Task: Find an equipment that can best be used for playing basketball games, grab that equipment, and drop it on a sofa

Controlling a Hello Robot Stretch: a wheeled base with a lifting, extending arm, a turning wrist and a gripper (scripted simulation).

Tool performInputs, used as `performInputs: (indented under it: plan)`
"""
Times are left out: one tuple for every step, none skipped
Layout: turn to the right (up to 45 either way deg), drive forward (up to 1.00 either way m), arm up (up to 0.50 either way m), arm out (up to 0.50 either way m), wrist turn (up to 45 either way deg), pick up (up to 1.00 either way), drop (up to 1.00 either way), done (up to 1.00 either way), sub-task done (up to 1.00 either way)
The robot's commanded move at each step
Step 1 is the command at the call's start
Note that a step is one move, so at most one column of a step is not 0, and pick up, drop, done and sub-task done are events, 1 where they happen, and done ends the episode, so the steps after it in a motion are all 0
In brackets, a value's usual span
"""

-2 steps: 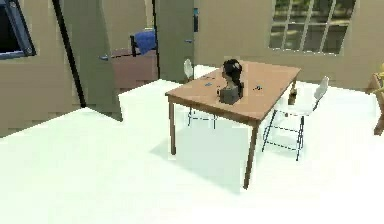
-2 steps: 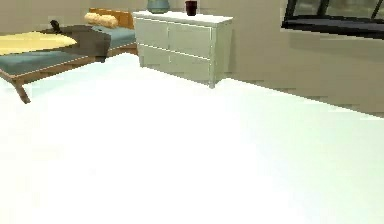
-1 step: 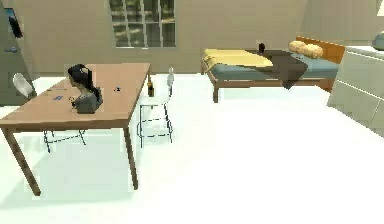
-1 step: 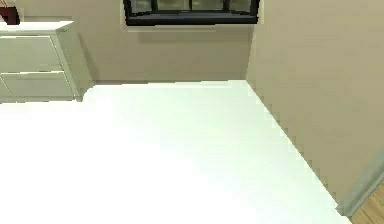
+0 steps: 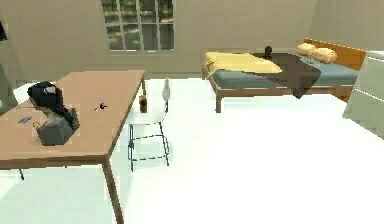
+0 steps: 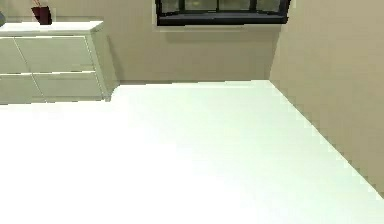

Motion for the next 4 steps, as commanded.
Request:
performInputs:
  plan:
    - [-45.0, 0.00, 0.00, 0.00, 0.0, 0.00, 0.00, 0.00, 0.00]
    - [-36.0, 0.00, 0.00, 0.00, 0.0, 0.00, 0.00, 0.00, 0.00]
    - [0.0, 1.00, 0.00, 0.00, 0.0, 0.00, 0.00, 0.00, 0.00]
    - [0.0, 0.50, 0.00, 0.00, 0.0, 0.00, 0.00, 0.00, 0.00]
